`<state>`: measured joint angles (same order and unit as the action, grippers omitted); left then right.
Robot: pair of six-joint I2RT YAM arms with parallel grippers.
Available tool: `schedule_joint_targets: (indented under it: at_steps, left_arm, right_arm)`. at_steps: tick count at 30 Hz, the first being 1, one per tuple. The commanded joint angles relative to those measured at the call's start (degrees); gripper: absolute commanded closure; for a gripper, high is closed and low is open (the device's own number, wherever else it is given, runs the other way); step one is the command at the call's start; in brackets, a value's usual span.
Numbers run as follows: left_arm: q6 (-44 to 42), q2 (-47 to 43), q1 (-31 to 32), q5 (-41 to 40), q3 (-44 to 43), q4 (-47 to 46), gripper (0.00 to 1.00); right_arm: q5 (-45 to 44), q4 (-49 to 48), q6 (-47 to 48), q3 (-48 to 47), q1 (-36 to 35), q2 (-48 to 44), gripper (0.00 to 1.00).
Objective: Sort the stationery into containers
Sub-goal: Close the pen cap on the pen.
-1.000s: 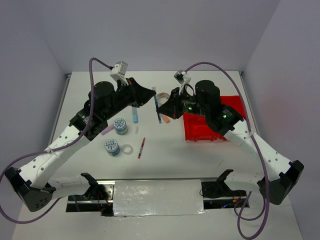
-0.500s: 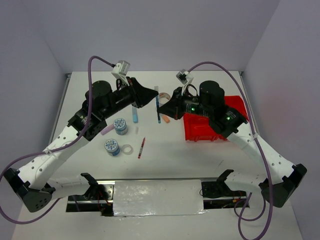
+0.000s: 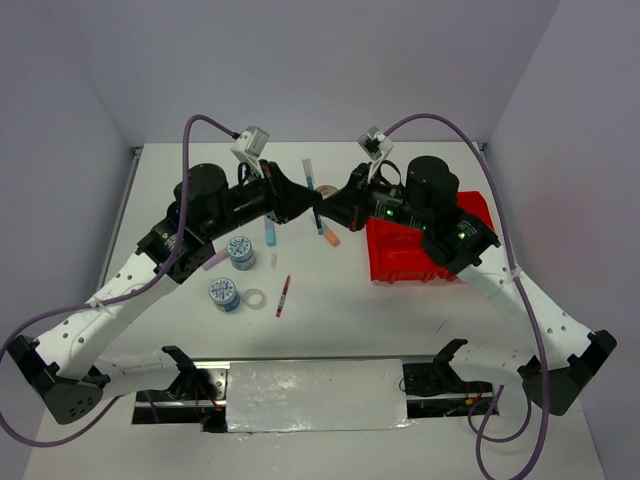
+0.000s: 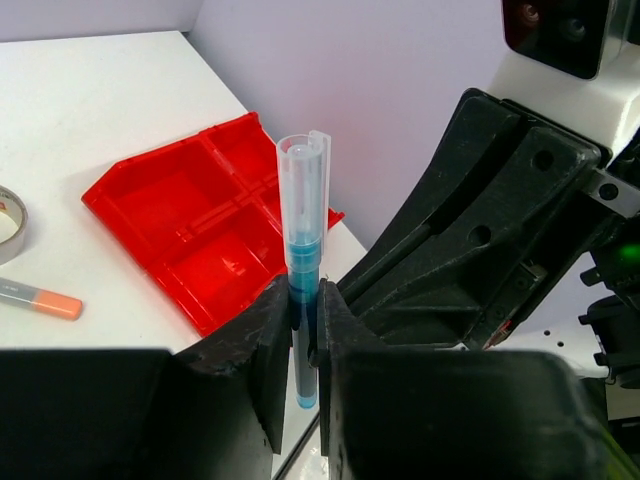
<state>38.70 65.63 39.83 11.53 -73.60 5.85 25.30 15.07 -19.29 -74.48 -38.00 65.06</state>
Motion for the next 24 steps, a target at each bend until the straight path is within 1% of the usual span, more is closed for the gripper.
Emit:
schedule_joint_targets:
  at_steps: [1,2,3,5,6,7,10,12,16,21,24]
  left_arm:
    - [-1.78,-0.50,0.16,1.57,-0.05,-0.05,0.89]
    - [-1.87,-0.32,0.16,1.91,-0.22,-0.13,0.93]
    - [-2.05,-0.24,0.16,2.09,-0.49,-0.13,1.00]
    - [-3.09,0.11,0.07,2.70,-1.10,0.22,1.00]
    - [-3.71,0.29,0.07,4.19,-1.89,0.30,1.00]
    - [-4.41,0.38,0.07,4.99,-2.33,0.74,1.00]
    - [-6.70,0.12,0.07,7.97,-3.30,0.40,1.00]
    - [-7.49,-0.58,0.07,10.60,-3.13,-0.66,1.00]
    - [-7.06,-0.41,0.07,14.92,-2.95,-3.03,1.00]
    - [-5.04,-1.20,0.07,16.07,-1.55,-5.32,1.00]
    - [-2.67,-1.64,0.07,17.29,-0.58,-9.62,1.00]
  right_arm:
    - [0.89,-5.84,0.66,-2.69,0.12,-0.81,1.00]
    - [1.33,-6.10,0.66,-2.43,0.20,-0.81,1.00]
    - [1.77,-6.54,0.66,-2.17,0.21,-0.90,1.00]
    - [2.99,-6.98,1.01,-1.03,0.29,-1.16,1.00]
    - [5.00,-7.51,1.70,-0.67,0.29,-1.33,1.00]
    - [6.07,-7.51,2.06,-0.06,0.29,-1.34,0.90]
    - [9.14,-7.77,2.33,0.91,0.47,-1.51,0.64]
    - [10.12,-8.13,1.89,1.00,0.47,-1.25,0.59]
    - [11.70,-9.79,0.57,1.44,0.47,-0.81,0.57]
    - [13.46,-11.64,-0.92,1.79,0.47,-0.20,0.60]
    - [14.43,-13.13,-1.89,3.02,0.47,-0.11,0.61]
